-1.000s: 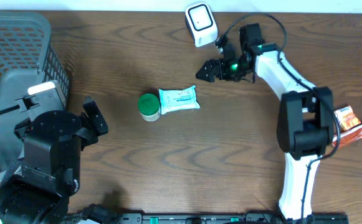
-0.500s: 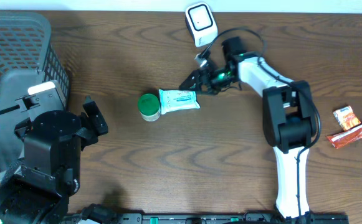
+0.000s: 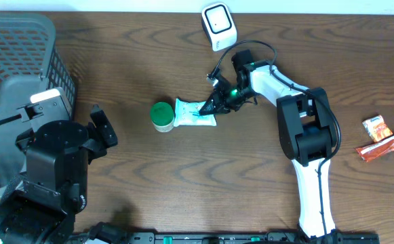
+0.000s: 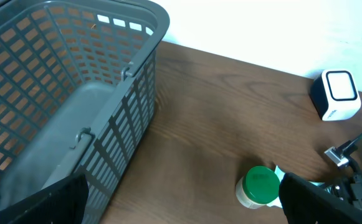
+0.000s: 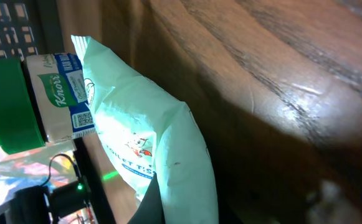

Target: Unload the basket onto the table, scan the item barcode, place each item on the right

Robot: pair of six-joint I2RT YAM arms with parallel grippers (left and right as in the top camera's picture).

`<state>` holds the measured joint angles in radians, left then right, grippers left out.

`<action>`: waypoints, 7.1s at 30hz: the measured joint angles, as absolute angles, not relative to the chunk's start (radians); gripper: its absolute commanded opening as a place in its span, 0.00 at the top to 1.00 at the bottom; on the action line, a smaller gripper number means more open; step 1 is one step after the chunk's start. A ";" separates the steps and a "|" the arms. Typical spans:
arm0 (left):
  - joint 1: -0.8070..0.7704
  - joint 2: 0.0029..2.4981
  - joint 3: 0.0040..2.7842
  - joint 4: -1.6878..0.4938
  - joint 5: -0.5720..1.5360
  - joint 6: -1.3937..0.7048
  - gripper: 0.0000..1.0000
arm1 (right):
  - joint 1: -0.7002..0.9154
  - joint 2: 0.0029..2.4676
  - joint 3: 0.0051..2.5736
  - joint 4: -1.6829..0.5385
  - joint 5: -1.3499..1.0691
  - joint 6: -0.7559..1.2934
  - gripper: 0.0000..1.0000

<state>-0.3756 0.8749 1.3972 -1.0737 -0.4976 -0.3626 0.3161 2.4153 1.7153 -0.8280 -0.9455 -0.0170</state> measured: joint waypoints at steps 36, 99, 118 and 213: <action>-0.376 0.875 1.397 -1.074 -0.498 -0.363 0.02 | 0.155 2.293 1.710 -1.419 -0.900 -0.001 0.99; -0.376 0.875 1.397 -1.074 -0.498 -0.363 0.02 | 0.463 1.917 1.706 -0.926 0.684 -0.602 0.99; -0.376 0.875 1.397 -1.073 -0.498 -0.363 0.02 | 0.662 1.919 1.447 -0.828 1.003 -0.263 0.98; -0.376 0.875 1.397 -1.073 -0.498 -0.363 0.02 | 0.731 1.848 1.032 -0.400 -0.009 0.579 0.99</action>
